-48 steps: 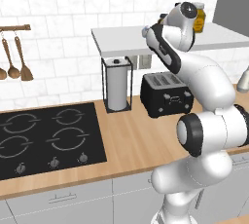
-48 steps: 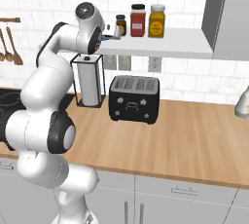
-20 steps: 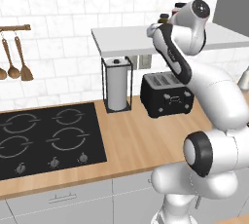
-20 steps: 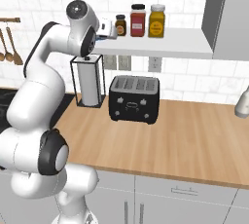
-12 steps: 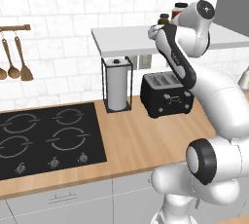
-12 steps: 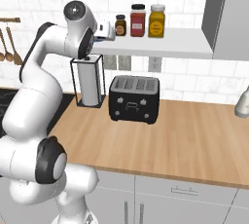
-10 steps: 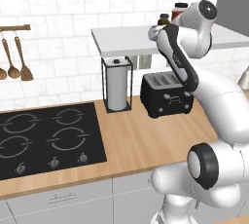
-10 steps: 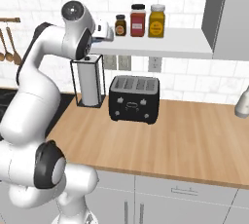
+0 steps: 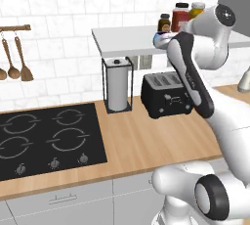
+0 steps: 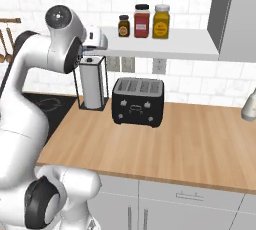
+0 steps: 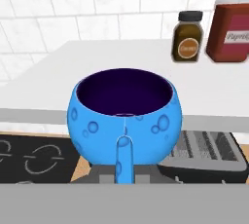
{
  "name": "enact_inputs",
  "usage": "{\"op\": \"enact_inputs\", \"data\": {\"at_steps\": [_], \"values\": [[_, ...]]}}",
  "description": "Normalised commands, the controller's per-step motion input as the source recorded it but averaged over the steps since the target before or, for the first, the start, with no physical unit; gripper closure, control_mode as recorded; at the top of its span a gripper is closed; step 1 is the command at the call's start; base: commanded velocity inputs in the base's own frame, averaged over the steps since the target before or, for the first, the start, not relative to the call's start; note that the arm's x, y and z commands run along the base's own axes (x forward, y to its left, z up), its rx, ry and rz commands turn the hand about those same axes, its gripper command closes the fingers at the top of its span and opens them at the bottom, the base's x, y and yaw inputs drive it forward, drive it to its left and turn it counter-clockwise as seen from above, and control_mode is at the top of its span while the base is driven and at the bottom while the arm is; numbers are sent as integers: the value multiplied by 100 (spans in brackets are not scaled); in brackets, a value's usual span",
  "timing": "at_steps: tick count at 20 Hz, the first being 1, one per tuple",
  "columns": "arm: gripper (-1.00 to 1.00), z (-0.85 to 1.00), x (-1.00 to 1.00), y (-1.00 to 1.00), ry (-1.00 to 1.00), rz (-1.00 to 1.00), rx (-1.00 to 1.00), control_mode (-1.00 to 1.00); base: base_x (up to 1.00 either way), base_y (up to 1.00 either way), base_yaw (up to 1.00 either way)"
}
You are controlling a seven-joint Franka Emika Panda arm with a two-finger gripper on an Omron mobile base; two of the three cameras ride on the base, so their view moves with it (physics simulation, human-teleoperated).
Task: Gather all objects into one cabinet and sort the glasses and bowls to opposite sides.
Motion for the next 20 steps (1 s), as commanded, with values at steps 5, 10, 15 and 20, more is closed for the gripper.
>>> {"op": "enact_inputs", "data": {"at_steps": [5, 10, 15, 20], "values": [[100, 2, -100, -5, 0, -3, 0, -100, 0, 0, 0], [100, 7, -97, -10, 0, -1, 0, -100, 0, 0, 0], [100, 1, -98, -3, 0, 0, 0, -100, 0, 0, 0], [100, 0, -91, 0, 0, 0, -2, -100, 0, 0, 0]]}}
